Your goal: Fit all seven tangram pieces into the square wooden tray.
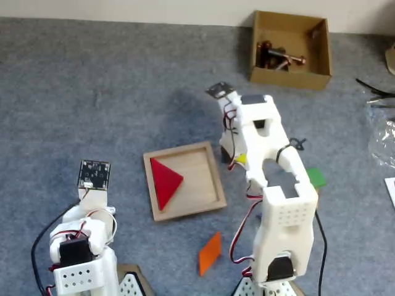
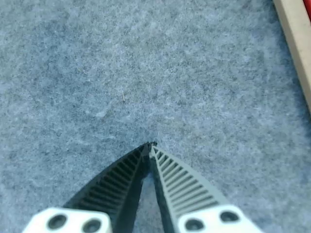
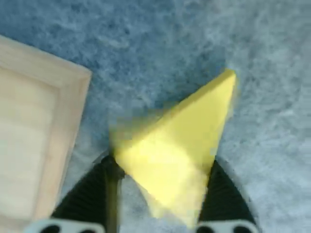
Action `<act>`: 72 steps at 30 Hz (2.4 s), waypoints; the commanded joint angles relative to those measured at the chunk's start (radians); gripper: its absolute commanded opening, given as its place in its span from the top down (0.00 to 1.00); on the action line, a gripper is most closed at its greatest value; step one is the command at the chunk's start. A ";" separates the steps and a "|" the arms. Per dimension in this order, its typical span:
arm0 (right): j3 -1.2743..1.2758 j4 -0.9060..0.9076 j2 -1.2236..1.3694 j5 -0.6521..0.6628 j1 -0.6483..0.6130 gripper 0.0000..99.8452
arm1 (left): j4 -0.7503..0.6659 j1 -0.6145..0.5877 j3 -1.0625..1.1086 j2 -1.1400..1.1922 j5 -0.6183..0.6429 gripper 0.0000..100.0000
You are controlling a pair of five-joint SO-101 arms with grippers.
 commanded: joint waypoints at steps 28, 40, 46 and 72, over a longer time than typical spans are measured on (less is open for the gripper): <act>-0.005 0.107 0.012 0.006 0.030 1.00 | 0.003 -0.015 0.019 -0.005 0.003 0.99; -0.096 0.229 -0.048 -0.064 0.067 0.99 | 0.003 -0.015 0.019 -0.005 0.003 0.99; -0.128 0.206 -0.159 -0.103 0.036 0.99 | 0.003 -0.015 0.019 -0.005 0.003 0.99; -0.125 -0.437 -0.030 -0.428 -0.097 0.99 | 0.003 -0.013 0.019 -0.005 0.003 0.99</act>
